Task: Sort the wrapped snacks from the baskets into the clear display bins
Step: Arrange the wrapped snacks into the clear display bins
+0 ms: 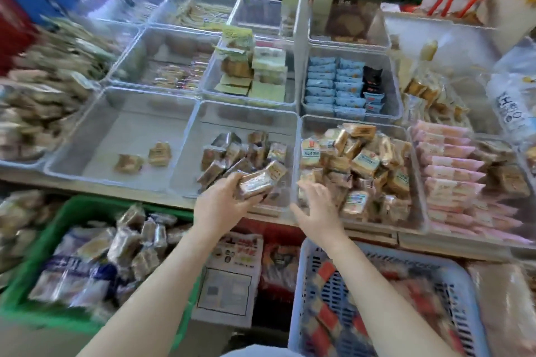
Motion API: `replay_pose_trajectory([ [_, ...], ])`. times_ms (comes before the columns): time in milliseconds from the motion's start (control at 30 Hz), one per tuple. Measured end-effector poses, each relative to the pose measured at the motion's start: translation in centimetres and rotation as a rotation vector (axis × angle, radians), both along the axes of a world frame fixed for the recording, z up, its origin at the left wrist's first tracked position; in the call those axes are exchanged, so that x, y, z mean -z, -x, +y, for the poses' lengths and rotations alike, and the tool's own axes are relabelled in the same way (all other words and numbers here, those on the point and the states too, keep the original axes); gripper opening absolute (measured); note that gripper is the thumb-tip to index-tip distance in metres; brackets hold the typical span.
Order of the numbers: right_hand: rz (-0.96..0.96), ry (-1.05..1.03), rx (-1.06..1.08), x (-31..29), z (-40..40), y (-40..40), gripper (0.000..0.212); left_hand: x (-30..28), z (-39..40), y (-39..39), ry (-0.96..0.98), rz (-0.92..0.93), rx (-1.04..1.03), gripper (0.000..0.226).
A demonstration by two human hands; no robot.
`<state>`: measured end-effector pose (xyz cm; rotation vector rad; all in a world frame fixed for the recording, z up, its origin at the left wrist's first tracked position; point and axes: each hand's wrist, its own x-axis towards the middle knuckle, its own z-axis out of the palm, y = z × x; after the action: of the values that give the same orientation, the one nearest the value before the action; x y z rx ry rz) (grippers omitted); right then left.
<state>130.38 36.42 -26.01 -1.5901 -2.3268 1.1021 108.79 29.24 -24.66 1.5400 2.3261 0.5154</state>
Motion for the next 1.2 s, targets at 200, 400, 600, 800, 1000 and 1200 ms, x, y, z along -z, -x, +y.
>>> replay_pose_trajectory([
  [200,-0.310,-0.150,-0.078,3.6,-1.4,1.0,0.059,3.6,1.5,7.2,-0.033,0.206,-0.088,0.064],
  [400,-0.349,-0.168,-0.091,4.0,-1.2,1.1,0.060,5.4,5.7,7.5,0.259,0.193,-0.124,0.069],
  [600,-0.313,-0.100,-0.140,3.3,-0.7,0.4,0.063,3.8,6.6,5.2,0.403,0.287,-0.071,0.080],
  [800,0.012,-0.159,0.045,1.1,-1.3,-5.1,0.040,2.0,6.2,-4.5,-0.074,0.133,0.183,0.050],
  [1000,-0.024,-0.316,0.379,1.3,2.6,-19.2,0.028,3.0,10.2,-20.8,-0.191,0.083,0.435,0.062],
  [1200,-0.158,-0.325,0.621,1.5,9.4,-31.9,0.031,6.0,12.9,-31.0,0.007,0.213,0.391,0.074],
])
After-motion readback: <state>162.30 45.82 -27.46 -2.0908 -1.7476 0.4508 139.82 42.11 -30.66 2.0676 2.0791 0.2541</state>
